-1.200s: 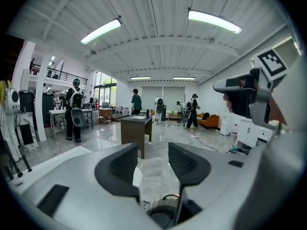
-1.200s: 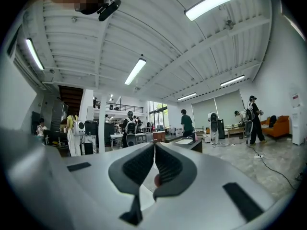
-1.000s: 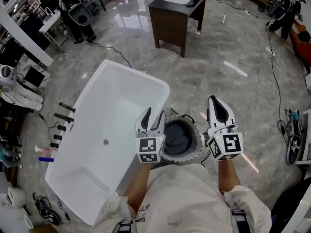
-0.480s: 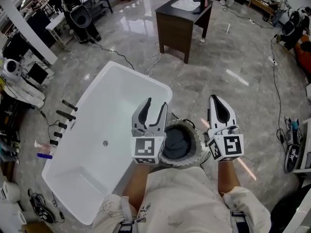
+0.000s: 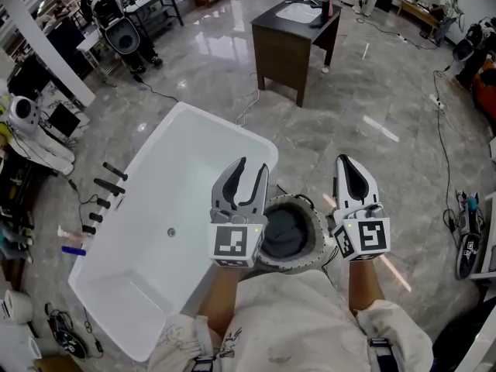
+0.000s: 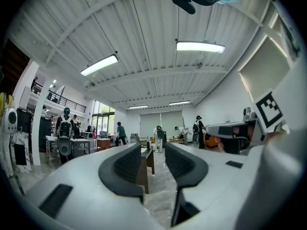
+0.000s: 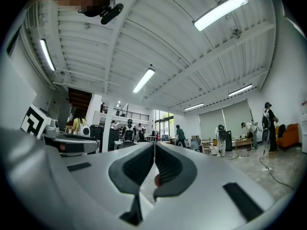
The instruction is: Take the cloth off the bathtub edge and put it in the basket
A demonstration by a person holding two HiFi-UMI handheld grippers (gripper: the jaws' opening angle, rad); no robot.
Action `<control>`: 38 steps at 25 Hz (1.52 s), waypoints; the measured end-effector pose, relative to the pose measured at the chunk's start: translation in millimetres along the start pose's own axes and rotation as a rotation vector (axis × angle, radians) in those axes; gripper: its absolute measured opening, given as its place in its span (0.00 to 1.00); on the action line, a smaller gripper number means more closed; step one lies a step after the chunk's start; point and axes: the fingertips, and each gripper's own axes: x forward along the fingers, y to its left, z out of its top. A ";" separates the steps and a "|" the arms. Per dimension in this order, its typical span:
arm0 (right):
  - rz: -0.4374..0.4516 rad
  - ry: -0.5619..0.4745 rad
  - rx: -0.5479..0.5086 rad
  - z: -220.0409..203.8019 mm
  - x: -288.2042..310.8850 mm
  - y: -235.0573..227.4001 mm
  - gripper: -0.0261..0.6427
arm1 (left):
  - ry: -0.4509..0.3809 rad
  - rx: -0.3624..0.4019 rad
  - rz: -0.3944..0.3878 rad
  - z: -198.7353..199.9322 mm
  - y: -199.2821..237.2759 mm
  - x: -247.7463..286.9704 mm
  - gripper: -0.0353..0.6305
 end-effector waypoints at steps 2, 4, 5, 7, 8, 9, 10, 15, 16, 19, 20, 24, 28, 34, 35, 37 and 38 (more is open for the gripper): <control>0.000 -0.005 0.007 -0.1 0.0 1.4 0.02 | 0.001 0.002 0.000 0.4 0.9 -1.3 0.27; 0.001 -0.002 0.008 1.4 -1.5 2.9 0.02 | -0.002 0.000 0.008 0.9 1.5 -4.4 0.24; 0.003 0.000 0.007 1.1 -1.8 3.9 0.02 | -0.004 0.000 0.013 0.6 2.4 -5.9 0.22; 0.005 0.003 0.005 -0.4 -0.4 6.9 0.02 | -0.014 0.000 0.029 -0.1 7.0 -7.9 0.17; 0.006 0.003 0.004 -1.3 0.9 8.0 0.02 | -0.017 -0.002 0.037 -0.6 9.5 -8.0 0.16; 0.006 0.001 0.004 -2.1 2.0 8.6 0.02 | -0.019 -0.002 0.044 -1.2 11.8 -7.5 0.14; 0.006 -0.003 0.003 -2.7 3.0 8.7 0.02 | -0.017 -0.002 0.050 -2.1 13.6 -6.7 0.14; 0.007 -0.001 -0.001 -1.2 1.4 7.3 0.02 | -0.013 -0.014 0.067 -1.7 14.9 -6.1 0.09; 0.006 -0.004 0.000 -1.1 1.5 7.0 0.02 | -0.012 -0.016 0.065 -2.0 14.7 -5.9 0.08; 0.005 -0.003 -0.002 -1.0 2.5 6.1 0.02 | -0.008 -0.019 0.057 -3.3 13.4 -4.3 0.07; 0.006 -0.002 -0.002 -0.9 2.5 6.0 0.02 | -0.008 -0.020 0.053 -3.1 12.3 -4.2 0.06; -0.006 -0.009 0.002 1.9 1.2 4.6 0.02 | -0.011 -0.019 0.031 -2.9 7.1 -3.9 0.06; -0.021 -0.020 -0.007 1.5 1.3 3.0 0.02 | -0.013 -0.011 0.038 -5.1 7.9 -4.0 0.06; -0.041 -0.017 -0.038 1.0 0.8 1.1 0.02 | -0.006 -0.023 0.044 -6.8 9.5 -3.5 0.06; -0.043 -0.020 -0.045 1.2 0.2 1.2 0.02 | -0.006 -0.024 0.045 -6.5 9.8 -3.8 0.06; -0.044 -0.023 -0.052 1.3 -1.2 1.0 0.02 | -0.008 -0.023 0.047 -6.5 9.8 -3.9 0.06; -0.046 -0.024 -0.053 1.1 -1.6 0.6 0.02 | -0.008 -0.022 0.047 -6.9 9.7 -3.5 0.06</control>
